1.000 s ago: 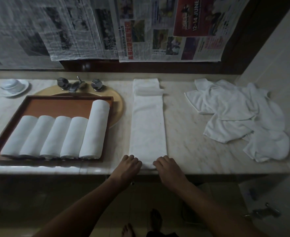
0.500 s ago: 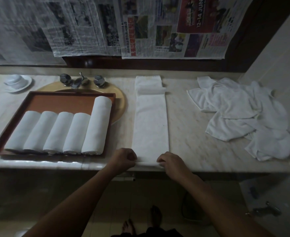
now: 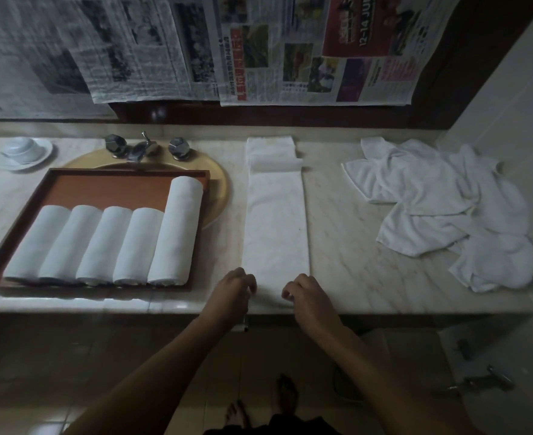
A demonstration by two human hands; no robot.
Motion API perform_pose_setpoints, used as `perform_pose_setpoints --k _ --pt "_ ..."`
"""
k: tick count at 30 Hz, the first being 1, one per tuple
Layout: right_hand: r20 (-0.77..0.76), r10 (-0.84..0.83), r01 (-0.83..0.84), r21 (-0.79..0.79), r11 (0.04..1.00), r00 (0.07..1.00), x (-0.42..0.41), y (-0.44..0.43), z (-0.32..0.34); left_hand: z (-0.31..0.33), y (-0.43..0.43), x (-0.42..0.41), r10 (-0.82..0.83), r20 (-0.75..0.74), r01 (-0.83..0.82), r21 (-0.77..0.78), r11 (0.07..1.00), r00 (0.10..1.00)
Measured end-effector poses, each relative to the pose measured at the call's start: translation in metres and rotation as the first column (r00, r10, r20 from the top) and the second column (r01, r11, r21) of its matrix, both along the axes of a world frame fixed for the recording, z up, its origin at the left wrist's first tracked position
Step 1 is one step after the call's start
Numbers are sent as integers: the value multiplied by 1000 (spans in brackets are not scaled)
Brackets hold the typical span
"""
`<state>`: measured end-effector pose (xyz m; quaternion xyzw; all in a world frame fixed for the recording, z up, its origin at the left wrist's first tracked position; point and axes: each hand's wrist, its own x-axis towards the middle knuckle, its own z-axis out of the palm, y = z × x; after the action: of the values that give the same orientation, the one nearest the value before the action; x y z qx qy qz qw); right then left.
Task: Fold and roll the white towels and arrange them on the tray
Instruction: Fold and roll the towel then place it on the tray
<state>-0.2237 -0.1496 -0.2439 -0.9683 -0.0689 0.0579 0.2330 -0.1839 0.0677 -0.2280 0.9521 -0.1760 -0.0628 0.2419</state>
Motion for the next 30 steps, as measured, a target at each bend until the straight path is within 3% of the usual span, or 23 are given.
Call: perform_pose_setpoints --k 4,13,18,24,30 --pt "64 25 -22 -44 999 998 -14 0 -9 -17 -2 -17 -149 119 135 122 983 982" --pt "101 145 -132 -125 983 984 -5 -5 -7 -22 6 -16 -199 77 176 234 956 977" --pt "54 118 -113 -90 989 991 2 -11 -1 -13 7 -12 -167 104 146 189 971 980" --pt "-70 19 -13 87 996 997 9 -27 -7 7 10 -3 11 -105 -13 -17 1000 994" --pt "26 -78 75 109 991 997 16 -19 -2 17 14 13 264 -378 -333 -127 935 887"
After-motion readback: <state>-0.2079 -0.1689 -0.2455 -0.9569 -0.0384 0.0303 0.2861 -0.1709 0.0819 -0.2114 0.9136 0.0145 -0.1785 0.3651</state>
